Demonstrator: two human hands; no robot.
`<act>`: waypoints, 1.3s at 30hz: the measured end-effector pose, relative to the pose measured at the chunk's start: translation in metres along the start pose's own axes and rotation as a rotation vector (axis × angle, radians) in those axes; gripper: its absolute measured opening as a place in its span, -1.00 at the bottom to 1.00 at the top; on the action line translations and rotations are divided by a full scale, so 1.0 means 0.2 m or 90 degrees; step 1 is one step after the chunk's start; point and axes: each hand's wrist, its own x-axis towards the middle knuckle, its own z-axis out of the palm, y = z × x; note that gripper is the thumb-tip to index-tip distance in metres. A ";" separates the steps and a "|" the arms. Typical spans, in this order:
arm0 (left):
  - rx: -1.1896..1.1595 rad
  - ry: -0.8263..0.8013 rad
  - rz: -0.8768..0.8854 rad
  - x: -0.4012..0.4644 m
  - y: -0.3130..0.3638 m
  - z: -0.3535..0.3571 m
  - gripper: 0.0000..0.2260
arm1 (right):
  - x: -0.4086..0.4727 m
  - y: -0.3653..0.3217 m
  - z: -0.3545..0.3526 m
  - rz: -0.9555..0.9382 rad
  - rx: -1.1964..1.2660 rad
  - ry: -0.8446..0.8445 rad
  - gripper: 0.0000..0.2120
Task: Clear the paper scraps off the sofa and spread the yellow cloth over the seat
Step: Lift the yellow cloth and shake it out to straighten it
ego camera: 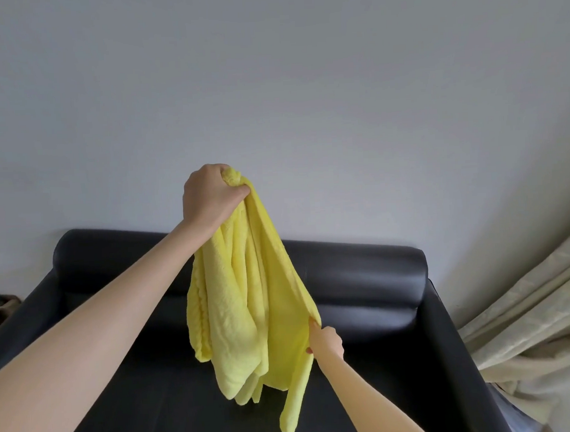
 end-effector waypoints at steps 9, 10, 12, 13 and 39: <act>0.015 -0.038 0.003 -0.07 0.00 0.08 -0.70 | -0.06 -0.25 0.06 -0.316 0.034 0.209 -0.86; 0.018 -0.042 0.002 -0.07 0.00 0.09 -0.70 | -0.08 -0.29 0.06 -0.340 0.024 0.223 -0.88; 0.025 -0.043 0.001 -0.08 0.01 0.10 -0.71 | -0.11 -0.34 0.07 -0.375 0.003 0.250 -0.92; 0.026 -0.040 0.001 -0.08 0.01 0.10 -0.70 | -0.12 -0.35 0.07 -0.390 -0.013 0.258 -0.92; 0.069 -0.079 -0.019 -0.02 -0.06 0.18 -0.73 | 0.02 -0.24 0.05 -0.542 -0.187 -0.035 -0.73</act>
